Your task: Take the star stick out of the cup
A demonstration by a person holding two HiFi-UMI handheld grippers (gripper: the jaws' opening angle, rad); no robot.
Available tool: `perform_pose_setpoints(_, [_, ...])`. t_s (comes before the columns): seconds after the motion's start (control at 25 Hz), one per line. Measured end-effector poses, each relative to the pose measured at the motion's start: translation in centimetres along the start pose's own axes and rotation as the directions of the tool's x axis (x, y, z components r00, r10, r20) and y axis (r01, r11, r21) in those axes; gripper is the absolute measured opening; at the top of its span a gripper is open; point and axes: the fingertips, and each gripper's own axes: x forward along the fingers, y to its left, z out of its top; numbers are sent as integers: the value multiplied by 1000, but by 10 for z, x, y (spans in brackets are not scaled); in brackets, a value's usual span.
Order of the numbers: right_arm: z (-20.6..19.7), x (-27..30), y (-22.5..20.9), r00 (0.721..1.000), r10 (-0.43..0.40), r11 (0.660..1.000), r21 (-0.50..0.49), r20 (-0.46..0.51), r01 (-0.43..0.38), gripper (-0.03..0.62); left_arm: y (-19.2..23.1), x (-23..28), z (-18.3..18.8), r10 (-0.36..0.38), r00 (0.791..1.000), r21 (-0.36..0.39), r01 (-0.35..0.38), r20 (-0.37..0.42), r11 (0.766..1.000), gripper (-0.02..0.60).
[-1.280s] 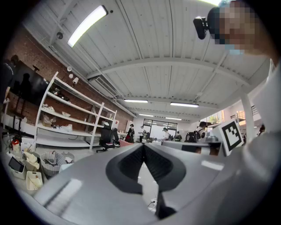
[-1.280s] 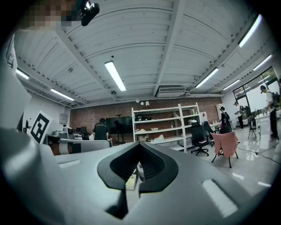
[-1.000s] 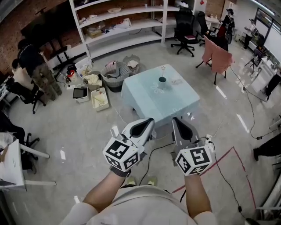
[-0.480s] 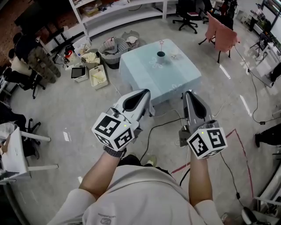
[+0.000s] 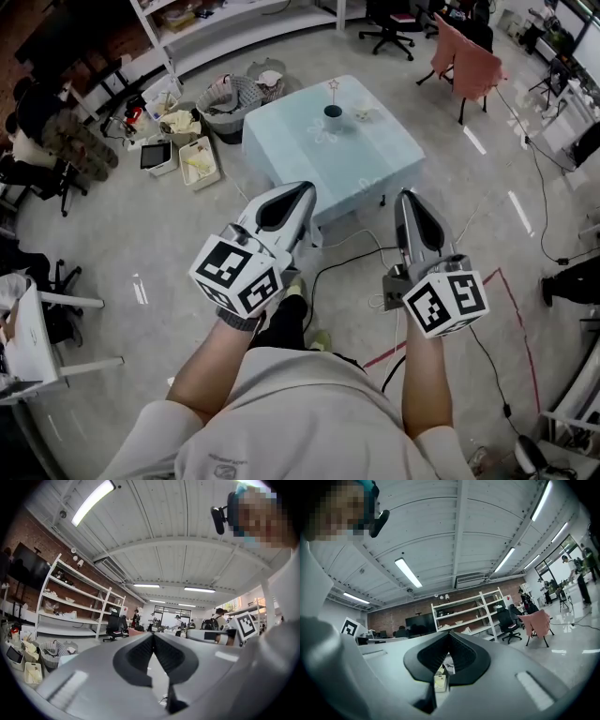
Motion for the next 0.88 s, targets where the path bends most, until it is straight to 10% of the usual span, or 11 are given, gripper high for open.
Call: perform_pose_setpoints(0.88, [-38, 249, -56, 995, -60, 996, -66, -86, 54, 9, 197, 167, -5, -108, 993, -11, 107, -54, 994, 6])
